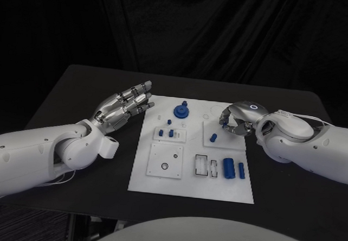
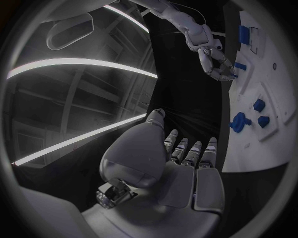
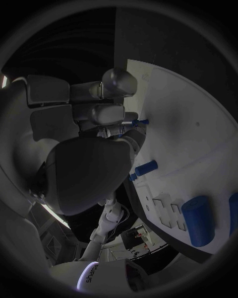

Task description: Assemble the parts on the task board

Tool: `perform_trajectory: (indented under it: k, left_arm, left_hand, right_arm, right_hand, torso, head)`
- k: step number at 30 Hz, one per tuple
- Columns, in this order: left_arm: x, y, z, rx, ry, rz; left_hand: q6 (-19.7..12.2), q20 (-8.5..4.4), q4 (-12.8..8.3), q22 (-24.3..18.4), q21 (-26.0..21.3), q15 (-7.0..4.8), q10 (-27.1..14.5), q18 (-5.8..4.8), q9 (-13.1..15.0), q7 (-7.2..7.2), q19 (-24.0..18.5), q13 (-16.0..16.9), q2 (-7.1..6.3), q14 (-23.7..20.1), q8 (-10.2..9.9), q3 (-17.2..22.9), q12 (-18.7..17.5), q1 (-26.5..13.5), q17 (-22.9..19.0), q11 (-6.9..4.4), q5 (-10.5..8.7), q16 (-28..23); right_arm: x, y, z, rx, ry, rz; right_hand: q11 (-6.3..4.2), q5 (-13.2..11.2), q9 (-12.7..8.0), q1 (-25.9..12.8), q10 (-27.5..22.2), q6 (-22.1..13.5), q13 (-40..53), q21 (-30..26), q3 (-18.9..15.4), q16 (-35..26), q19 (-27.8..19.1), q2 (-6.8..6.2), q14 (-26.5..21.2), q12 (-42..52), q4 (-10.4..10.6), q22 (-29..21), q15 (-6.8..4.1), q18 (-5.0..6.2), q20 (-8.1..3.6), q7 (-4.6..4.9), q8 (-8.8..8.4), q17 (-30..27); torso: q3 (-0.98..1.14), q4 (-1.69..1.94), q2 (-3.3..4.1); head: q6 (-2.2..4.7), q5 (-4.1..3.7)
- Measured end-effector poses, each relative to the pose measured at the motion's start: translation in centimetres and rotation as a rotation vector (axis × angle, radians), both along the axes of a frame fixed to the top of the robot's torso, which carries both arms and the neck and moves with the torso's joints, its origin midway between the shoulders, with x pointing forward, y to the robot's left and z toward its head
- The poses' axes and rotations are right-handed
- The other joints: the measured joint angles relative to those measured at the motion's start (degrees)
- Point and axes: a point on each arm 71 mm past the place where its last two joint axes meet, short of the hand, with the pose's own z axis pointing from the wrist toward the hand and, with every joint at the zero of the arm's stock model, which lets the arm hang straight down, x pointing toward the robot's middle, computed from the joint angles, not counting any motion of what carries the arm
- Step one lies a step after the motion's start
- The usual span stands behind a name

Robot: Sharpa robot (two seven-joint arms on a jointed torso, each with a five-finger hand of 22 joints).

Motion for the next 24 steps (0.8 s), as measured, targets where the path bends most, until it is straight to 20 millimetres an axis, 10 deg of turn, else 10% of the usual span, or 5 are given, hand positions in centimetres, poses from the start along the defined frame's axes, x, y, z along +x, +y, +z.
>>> perform_trajectory:
  k: [13,24]
  left_arm:
    - [0.0,-0.3,-0.2,0.000,0.005,-0.005]
    - [-0.1,0.0,-0.4,0.005,0.011,0.001]
  left_hand:
    - [0.2,0.00,-0.2,0.1,0.0,0.10,0.2,0.00,0.0,0.20,0.0,0.0,0.21,0.1,0.0,-0.2,0.0,0.2,0.0,0.21,0.00,0.0]
    - [0.2,0.00,-0.5,0.1,0.0,0.19,0.2,0.00,0.0,0.20,0.0,0.1,0.21,0.2,0.0,0.2,0.0,0.2,0.0,0.22,0.12,0.0]
  right_arm:
    - [0.0,0.6,3.6,0.024,-0.055,0.029]
    - [-4.8,7.4,4.7,0.072,0.006,0.226]
  right_hand:
    - [0.00,-1.8,0.6,-0.6,0.0,-0.8,-0.5,-0.9,0.2,-0.7,-0.2,0.01,-0.4,0.0,0.2,0.0,0.08,0.00,0.22,-0.01,0.72,-0.9]
    - [0.47,-2.5,1.0,-0.3,0.5,-1.4,-0.7,0.8,0.9,0.0,-0.2,-0.35,-0.2,-0.2,-0.5,0.0,0.23,0.00,0.22,0.20,1.11,0.3]
  torso:
    - [-0.08,0.02,0.02]
    - [-0.24,0.07,-0.03]
  head:
    - [0.00,0.23]
    - [0.00,1.46]
